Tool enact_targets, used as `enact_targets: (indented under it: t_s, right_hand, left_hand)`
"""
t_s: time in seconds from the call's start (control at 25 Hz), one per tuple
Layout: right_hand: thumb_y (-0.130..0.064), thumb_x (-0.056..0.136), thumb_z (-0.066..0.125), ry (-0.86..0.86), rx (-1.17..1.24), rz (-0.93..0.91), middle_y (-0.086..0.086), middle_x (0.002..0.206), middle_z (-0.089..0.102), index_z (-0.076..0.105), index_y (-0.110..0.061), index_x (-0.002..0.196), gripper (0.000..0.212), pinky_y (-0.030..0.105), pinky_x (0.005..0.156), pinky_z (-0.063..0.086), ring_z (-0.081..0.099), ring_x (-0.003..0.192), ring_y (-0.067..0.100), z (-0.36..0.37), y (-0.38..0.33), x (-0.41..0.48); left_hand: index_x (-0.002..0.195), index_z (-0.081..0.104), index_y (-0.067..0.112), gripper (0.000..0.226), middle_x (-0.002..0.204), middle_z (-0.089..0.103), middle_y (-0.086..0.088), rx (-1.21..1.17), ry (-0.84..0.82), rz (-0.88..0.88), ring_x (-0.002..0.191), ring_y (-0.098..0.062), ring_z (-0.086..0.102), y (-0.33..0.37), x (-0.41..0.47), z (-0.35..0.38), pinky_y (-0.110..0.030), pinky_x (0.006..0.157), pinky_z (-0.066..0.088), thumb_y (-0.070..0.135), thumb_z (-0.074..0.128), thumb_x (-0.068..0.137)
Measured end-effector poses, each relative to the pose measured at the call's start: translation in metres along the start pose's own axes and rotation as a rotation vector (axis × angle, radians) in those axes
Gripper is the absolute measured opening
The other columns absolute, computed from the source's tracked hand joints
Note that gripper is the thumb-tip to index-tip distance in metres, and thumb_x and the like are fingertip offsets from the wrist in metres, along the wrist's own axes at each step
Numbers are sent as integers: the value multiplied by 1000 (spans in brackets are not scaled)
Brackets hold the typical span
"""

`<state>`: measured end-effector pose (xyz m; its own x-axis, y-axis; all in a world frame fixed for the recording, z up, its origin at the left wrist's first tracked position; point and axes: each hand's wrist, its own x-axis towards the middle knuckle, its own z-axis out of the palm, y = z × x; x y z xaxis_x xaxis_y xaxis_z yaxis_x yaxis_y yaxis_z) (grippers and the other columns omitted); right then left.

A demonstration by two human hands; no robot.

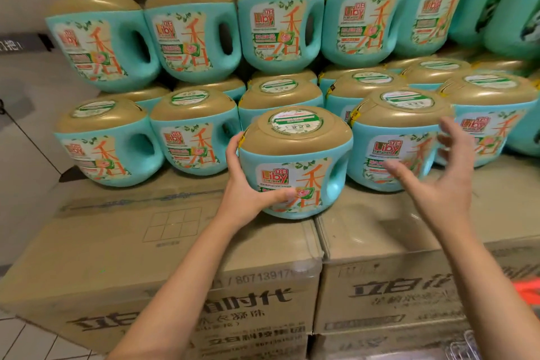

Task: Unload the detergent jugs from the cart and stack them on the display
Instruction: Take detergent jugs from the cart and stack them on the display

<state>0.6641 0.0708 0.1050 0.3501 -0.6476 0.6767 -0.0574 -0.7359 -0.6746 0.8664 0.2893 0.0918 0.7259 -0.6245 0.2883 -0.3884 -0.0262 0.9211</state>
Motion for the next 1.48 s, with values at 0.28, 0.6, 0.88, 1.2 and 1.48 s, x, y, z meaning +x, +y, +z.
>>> enact_targets:
  t_s: [0.28,0.6,0.88,1.2,1.48]
  right_hand:
    - [-53,55,81,-104,-23,205,2,157,19,12,-27,151,121,50,115,29,24,143,20,-2,34,36]
    - [-58,55,77,-31,-23,196,-4,160,17,8,-31,152,122,52,114,31,23,146,18,7,38,30]
    - [-40,65,86,-127,-13,222,-2,158,22,8,-33,151,116,50,112,35,32,142,23,-3,33,35]
    - [-9,86,68,40,-26,343,-1,109,60,57,-19,121,38,23,85,51,60,95,7,-31,12,-39]
    - [0,90,61,157,146,534,4,78,59,63,-24,99,26,24,67,50,57,71,15,-99,3,-156]
  left_hand:
    - [121,0,80,126,152,20,4,118,124,-39,131,-8,28,6,19,9,-35,108,27,63,89,33]
    - [135,23,36,121,121,46,26,-10,182,-34,115,6,52,-6,19,15,-27,101,46,51,94,38]
    - [137,31,40,113,135,46,7,46,262,-89,122,-10,50,-1,8,22,-39,103,46,62,87,42]
    - [141,41,20,68,140,48,0,56,389,-55,120,-2,48,10,-31,31,-25,102,43,20,76,82]
    - [86,68,34,27,78,65,14,-225,-55,-45,70,0,56,35,-111,91,-9,66,48,8,64,90]
